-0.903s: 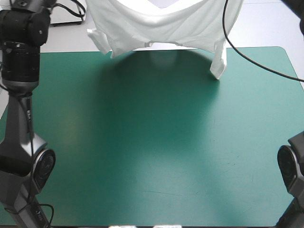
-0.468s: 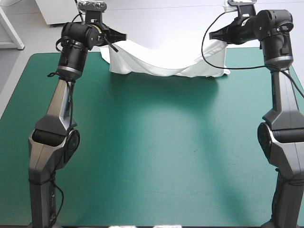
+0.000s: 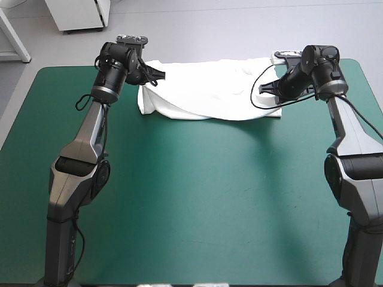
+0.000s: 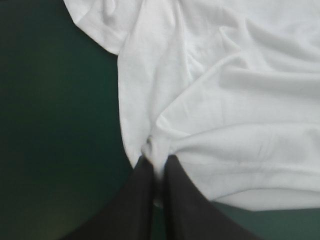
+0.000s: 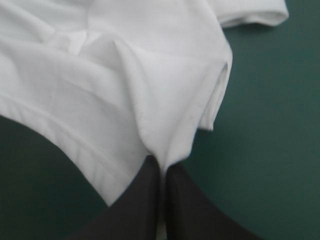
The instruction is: Fold the cloth
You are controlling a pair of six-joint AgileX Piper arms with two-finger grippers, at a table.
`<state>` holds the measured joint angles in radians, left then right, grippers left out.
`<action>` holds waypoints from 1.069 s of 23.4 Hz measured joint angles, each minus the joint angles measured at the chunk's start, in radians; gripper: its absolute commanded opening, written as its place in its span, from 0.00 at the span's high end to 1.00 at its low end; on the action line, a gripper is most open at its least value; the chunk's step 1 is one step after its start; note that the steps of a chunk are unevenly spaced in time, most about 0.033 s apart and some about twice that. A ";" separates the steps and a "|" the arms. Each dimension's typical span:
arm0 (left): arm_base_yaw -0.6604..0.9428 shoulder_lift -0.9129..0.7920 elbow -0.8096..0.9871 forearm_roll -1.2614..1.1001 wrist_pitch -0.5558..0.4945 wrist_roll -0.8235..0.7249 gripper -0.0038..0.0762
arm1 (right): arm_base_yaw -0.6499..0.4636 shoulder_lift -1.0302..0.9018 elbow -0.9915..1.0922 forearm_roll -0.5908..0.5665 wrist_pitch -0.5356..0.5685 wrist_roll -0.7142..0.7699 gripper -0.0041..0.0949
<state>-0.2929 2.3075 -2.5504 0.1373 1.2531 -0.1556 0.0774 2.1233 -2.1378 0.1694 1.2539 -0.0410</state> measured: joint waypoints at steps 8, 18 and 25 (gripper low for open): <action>-0.005 -0.140 0.406 0.005 -0.054 -0.037 0.96 | 0.001 -0.166 0.277 -0.010 -0.054 0.000 0.97; -0.032 -0.798 1.446 0.012 -0.447 -0.103 0.96 | 0.040 -0.486 0.964 -0.016 -0.227 -0.023 0.97; -0.099 -1.188 1.804 -0.137 -0.301 -0.077 0.96 | 0.050 -0.849 1.298 -0.017 -0.174 -0.026 0.97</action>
<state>-0.3917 1.1197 -0.7467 0.0000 0.9524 -0.2325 0.1274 1.2740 -0.8398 0.1529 1.0800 -0.0671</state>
